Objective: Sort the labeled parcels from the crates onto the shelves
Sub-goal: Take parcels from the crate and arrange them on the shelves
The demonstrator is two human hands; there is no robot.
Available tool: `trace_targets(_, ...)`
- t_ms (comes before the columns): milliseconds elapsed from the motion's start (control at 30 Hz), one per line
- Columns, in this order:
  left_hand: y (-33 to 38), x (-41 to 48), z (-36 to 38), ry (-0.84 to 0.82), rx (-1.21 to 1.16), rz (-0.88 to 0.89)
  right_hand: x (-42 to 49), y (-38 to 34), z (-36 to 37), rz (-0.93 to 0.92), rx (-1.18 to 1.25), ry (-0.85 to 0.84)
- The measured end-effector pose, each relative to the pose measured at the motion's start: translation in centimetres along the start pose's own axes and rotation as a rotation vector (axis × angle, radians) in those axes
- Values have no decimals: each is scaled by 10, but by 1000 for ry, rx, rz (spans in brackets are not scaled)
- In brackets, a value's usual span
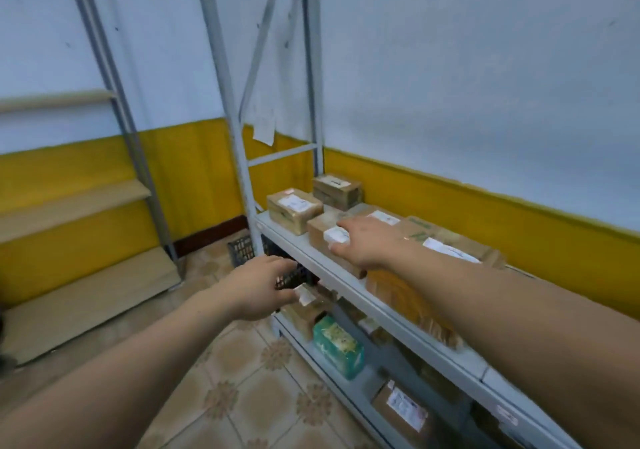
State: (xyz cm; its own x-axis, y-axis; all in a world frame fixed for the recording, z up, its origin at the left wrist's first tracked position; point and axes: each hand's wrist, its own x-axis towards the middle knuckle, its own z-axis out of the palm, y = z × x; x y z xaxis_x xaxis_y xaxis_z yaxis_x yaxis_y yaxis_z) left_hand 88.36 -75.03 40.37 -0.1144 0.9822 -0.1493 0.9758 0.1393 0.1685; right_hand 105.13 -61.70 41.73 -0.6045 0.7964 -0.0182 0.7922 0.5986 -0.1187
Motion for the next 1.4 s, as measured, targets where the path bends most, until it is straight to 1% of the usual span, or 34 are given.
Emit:
trace_targets(267, -119, 65, -7, -54, -96, -308, 163, -74, 31, -200, 45, -111)
trace_targets(433, -182, 98, -19, -47, -109, -354, 248, -116, 46, -280, 57, -146)
trace_targets(533, -225, 121, -22, -50, -127, -375, 298, -145, 58, -296, 41, -180)
trace_targets(700, -319, 169, -28, -68, -174, -378, 396, -204, 83, -292, 32, -189)
trace_targets(933, -457, 254, -52, -118, -124, -304, 524, -277, 101, -212, 38, -197)
trace_targets(1100, -525, 343, -65, -187, -125, -217, 601, -286, 119, -182, -32, -251)
trace_targets(1200, -557, 405, -63, -218, -113, -145, 653, -284, 140, -135, -17, -294)
trace_targets(1300, -590, 463, -55, -268, -98, -123, 708, -285, 163, -72, 12, -356)
trace_targets(1400, -623, 509, -52, -333, -60, -107, 756, -289, 180, 42, 58, -393)
